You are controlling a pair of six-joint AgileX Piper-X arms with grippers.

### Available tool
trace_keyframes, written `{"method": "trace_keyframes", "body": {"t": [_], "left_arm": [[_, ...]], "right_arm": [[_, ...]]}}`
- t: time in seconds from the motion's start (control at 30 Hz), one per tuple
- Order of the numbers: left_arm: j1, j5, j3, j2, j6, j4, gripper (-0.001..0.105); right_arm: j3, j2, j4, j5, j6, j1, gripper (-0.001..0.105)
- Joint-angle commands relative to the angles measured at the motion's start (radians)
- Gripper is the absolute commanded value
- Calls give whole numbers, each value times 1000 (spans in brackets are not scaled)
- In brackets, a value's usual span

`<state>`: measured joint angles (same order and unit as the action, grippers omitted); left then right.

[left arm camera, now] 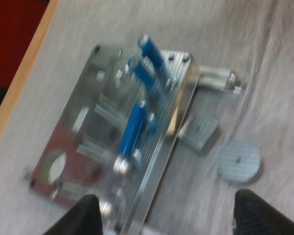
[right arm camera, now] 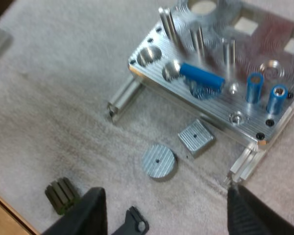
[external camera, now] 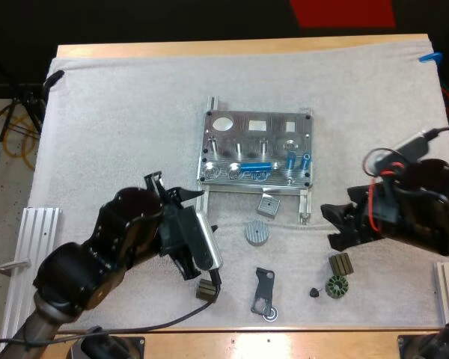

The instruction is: Load cells from right to left

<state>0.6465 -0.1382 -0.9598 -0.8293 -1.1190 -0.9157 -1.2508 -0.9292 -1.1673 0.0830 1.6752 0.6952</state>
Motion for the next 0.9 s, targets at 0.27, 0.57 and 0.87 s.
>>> {"method": "trace_keyframes", "body": {"t": [0.27,0.57,0.87], "left_arm": [[-8,-83,-3,-171,133,111,57],[-8,-82,-3,-331,205,242,57],[-40,-47,-3,-514,397,362,57]], "right_arm": [[-6,88,-21,83,-34,-3,54],[-6,88,-104,108,-34,-3,54],[-6,88,-104,109,-26,-3,54]]}}
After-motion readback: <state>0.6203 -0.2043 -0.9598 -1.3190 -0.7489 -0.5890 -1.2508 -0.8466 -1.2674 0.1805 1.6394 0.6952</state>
